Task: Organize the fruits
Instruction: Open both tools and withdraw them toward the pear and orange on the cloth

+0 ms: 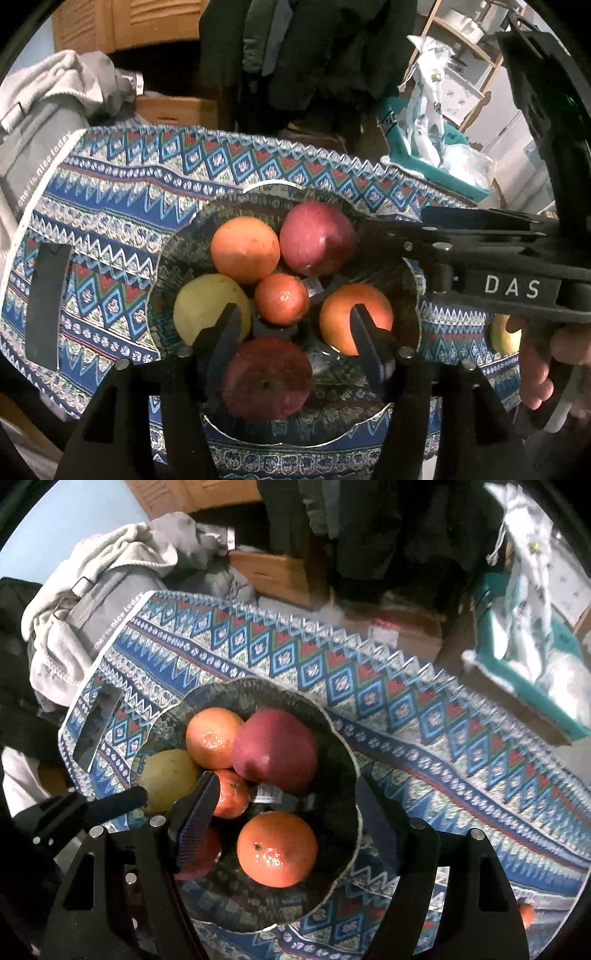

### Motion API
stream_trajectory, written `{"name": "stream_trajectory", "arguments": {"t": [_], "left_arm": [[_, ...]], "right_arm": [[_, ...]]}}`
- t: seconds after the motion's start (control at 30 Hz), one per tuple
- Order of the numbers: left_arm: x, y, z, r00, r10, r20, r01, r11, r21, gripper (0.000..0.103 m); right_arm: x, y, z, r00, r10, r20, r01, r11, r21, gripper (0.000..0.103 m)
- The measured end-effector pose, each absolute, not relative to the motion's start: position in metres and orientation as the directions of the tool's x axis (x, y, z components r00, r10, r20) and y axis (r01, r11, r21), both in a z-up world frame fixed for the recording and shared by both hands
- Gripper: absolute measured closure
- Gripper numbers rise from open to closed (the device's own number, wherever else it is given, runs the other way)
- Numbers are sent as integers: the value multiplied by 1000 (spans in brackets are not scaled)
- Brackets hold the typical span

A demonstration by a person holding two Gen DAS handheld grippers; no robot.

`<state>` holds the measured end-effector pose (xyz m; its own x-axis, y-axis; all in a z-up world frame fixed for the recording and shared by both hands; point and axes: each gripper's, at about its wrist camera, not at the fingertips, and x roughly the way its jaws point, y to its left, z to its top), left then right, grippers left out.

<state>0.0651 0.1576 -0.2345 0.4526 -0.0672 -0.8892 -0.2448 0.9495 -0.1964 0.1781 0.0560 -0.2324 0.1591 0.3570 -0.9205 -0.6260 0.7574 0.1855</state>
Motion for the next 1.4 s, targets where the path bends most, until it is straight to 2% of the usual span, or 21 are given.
{"name": "stream_trajectory", "arguments": {"t": [0.4, 0.87, 1.2, 1.33, 1.4], "left_arm": [[54, 143, -189, 522, -21, -853, -192, 971, -141, 25], [48, 113, -145, 571, -34, -820, -126, 984, -129, 25], [51, 81, -122, 594, -77, -801, -68, 987, -146, 21], [53, 67, -116, 594, -98, -799, -46, 987, -155, 21], [54, 61, -114, 596, -115, -795, -29, 986, -164, 16]], "right_arm": [[152, 34, -171, 314, 359, -879, -634, 769, 88, 26], [133, -6, -113, 371, 426, -825, -603, 786, 135, 24], [131, -52, -91, 435, 413, -800, -551, 825, 127, 23], [128, -70, -85, 454, 403, -795, -540, 834, 115, 19], [126, -78, -83, 453, 409, -792, -539, 833, 122, 19]]}}
